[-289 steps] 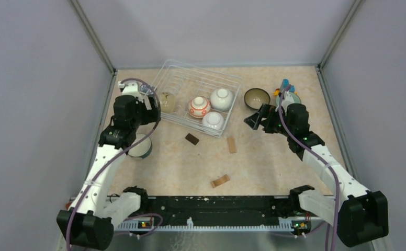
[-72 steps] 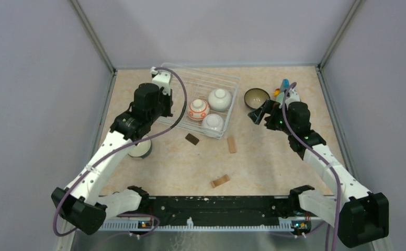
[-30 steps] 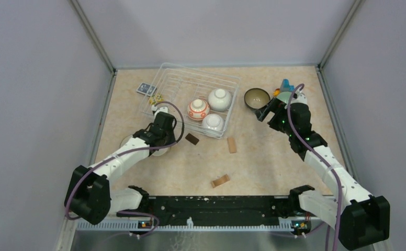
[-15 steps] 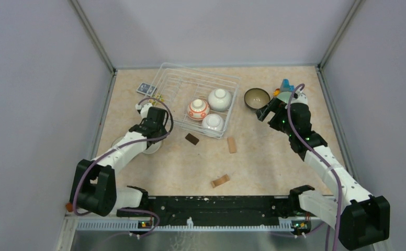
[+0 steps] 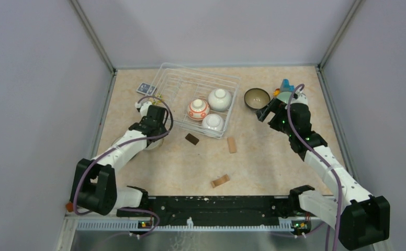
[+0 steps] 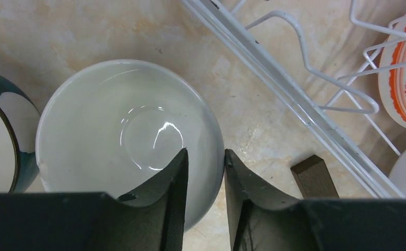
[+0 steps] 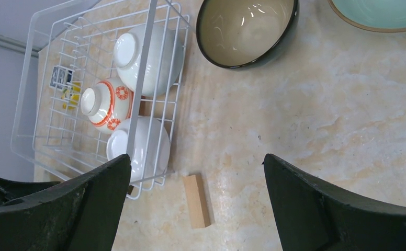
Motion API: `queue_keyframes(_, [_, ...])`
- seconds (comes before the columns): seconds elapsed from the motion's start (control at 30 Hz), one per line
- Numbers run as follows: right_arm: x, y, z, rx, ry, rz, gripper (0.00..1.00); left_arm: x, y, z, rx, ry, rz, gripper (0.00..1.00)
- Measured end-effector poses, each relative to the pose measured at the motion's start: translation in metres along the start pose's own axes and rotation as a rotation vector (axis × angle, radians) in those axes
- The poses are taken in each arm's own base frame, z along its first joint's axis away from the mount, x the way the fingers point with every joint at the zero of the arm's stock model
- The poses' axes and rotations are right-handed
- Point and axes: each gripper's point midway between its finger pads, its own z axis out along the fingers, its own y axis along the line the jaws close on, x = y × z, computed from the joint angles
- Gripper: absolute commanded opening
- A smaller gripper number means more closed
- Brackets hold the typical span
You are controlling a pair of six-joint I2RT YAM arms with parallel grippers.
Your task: Unload the bowls from the dish rack
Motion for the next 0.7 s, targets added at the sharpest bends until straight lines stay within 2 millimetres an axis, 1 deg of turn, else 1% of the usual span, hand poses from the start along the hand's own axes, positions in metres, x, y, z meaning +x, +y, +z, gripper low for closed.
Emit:
queue_keyframes(0.27, [0.001, -0.001, 0.0, 0.006, 0.004, 0.0, 0.96, -0.014, -0.006, -0.012, 0.033, -0.033, 0.002, 0.45])
queue_keyframes(0.5, [0.003, -0.004, -0.001, 0.019, 0.012, 0.0, 0.96, -0.014, -0.013, -0.017, 0.079, -0.02, 0.028, 0.48])
queue_keyframes(0.63, [0.005, -0.006, -0.001, 0.025, 0.019, 0.0, 0.96, -0.015, -0.017, -0.023, 0.109, -0.019, 0.045, 0.56])
queue_keyframes(0.7, [0.006, -0.006, -0.001, 0.028, 0.022, 0.0, 0.97, -0.018, -0.02, -0.029, 0.135, -0.025, 0.056, 0.61])
